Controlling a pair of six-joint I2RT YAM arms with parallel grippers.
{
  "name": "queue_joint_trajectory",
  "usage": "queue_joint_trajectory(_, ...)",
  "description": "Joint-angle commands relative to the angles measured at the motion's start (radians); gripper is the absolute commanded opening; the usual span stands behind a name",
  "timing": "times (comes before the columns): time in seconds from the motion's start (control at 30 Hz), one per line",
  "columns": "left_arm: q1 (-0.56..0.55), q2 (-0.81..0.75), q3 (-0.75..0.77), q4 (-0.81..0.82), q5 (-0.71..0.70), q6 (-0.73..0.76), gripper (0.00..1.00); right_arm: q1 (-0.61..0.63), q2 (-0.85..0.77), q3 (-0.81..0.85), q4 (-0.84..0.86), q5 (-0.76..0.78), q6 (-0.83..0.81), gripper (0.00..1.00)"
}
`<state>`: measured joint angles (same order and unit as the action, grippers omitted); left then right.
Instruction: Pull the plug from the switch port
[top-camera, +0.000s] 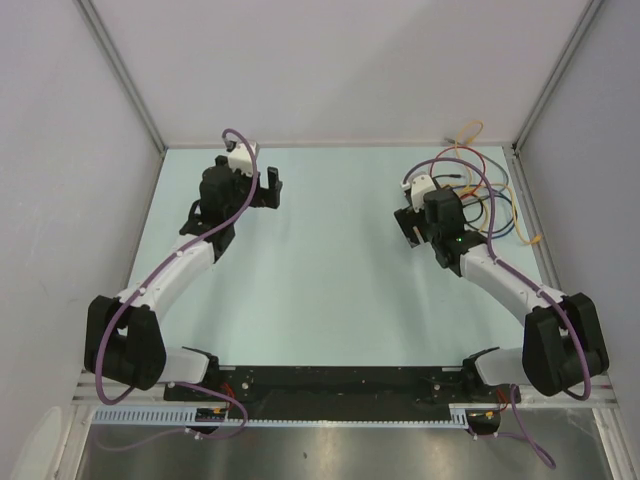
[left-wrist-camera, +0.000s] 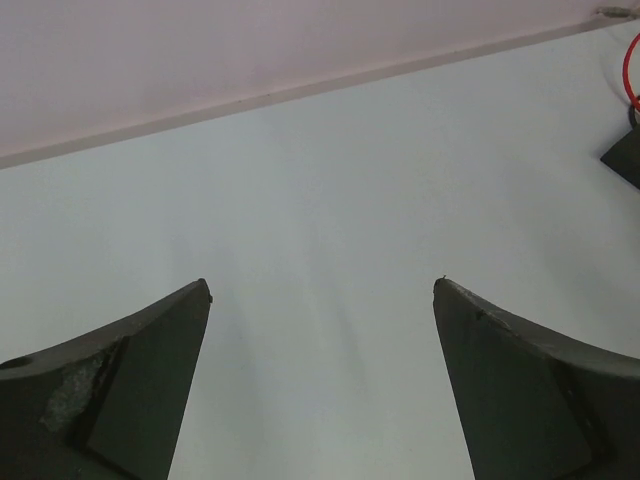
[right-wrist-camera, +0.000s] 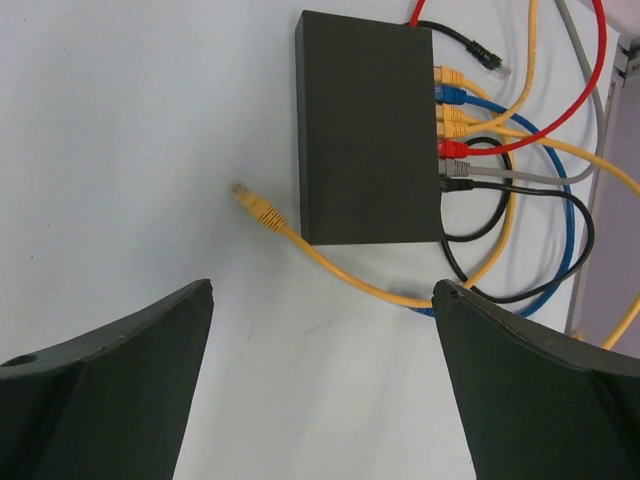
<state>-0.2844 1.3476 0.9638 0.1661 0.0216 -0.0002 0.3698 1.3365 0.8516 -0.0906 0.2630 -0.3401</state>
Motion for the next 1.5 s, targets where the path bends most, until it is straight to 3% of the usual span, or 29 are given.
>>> queue_joint_trajectory(0.0, -0.002, -0.004, 0.052, -0.054, 0.041, -0.006, 1.0, 0.02, 0.006, 0.07, 0.031, 0.043, 0.009, 1.0)
queue_joint_trajectory(0.17, -0.006, 0.007, 0.081, -0.123, 0.095, -0.015, 1.0, -0.021, 0.027, 0.174, -0.064, -0.202, -0.047, 1.0)
queue_joint_trajectory(0.33, -0.006, 0.007, 0.104, -0.158, 0.107, -0.018, 1.0, -0.106, 0.15, 0.354, -0.153, -0.283, 0.105, 0.99)
queue_joint_trajectory(0.5, -0.006, -0.021, 0.102, -0.158, 0.127, -0.007, 1.0, -0.28, 0.343, 0.585, -0.256, -0.387, 0.24, 0.97)
queue_joint_trajectory(0.73, -0.006, -0.05, 0.059, -0.158, 0.143, -0.003, 0.99, -0.338, 0.504, 0.733, -0.236, -0.346, 0.193, 0.85)
queue_joint_trajectory(0.87, -0.006, -0.068, 0.03, -0.157, 0.138, -0.003, 1.0, -0.348, 0.627, 0.84, -0.325, -0.338, 0.161, 0.78)
queue_joint_trajectory(1.2, -0.006, -0.064, 0.006, -0.158, 0.14, -0.003, 1.0, -0.362, 0.794, 0.897, -0.334, -0.378, 0.064, 0.61)
queue_joint_trajectory(1.47, -0.006, -0.031, 0.013, -0.152, 0.144, -0.003, 0.99, -0.362, 0.811, 0.868, -0.33, -0.372, 0.035, 0.59)
